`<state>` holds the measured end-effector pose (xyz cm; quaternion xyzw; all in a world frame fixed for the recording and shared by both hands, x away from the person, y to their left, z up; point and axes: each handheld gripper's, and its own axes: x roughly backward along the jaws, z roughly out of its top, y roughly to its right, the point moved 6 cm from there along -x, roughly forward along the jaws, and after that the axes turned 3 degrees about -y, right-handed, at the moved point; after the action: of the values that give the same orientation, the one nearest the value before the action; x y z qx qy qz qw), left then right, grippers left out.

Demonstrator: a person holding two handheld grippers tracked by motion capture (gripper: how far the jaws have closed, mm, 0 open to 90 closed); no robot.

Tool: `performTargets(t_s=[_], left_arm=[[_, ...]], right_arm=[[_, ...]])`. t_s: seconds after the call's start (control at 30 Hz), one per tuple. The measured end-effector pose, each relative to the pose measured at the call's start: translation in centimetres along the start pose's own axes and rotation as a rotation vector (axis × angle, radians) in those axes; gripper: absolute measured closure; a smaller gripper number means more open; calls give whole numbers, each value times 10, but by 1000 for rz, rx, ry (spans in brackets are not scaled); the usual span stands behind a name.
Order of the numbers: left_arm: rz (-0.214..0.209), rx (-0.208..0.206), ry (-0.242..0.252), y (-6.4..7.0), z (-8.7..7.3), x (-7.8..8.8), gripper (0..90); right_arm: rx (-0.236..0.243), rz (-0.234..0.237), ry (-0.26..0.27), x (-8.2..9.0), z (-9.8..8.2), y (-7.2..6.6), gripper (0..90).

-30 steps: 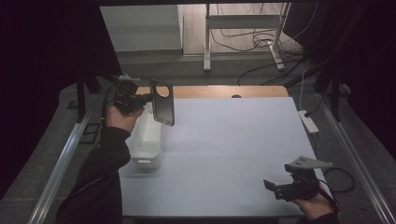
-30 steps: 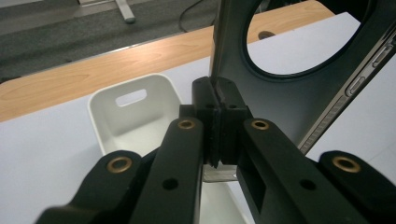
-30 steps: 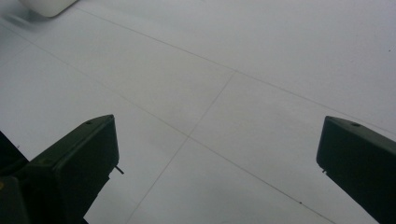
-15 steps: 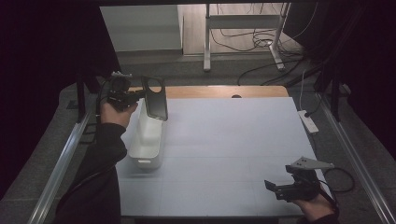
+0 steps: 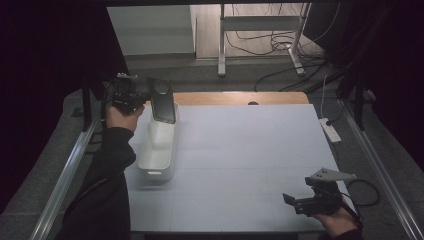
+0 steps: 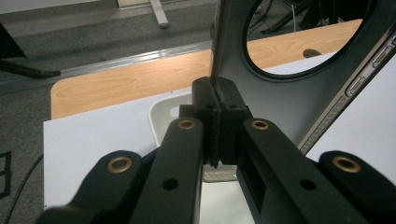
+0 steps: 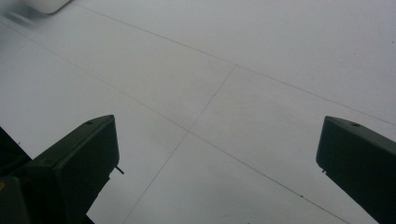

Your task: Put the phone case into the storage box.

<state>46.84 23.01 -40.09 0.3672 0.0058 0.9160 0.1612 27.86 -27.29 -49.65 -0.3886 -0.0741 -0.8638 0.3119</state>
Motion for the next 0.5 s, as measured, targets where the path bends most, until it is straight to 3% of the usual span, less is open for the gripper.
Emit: performTargets(t_s=[0.5], left_arm=[[40, 45, -1, -16, -1, -24, 887]], right_arm=[[2, 4, -16, -2, 0, 0, 3]])
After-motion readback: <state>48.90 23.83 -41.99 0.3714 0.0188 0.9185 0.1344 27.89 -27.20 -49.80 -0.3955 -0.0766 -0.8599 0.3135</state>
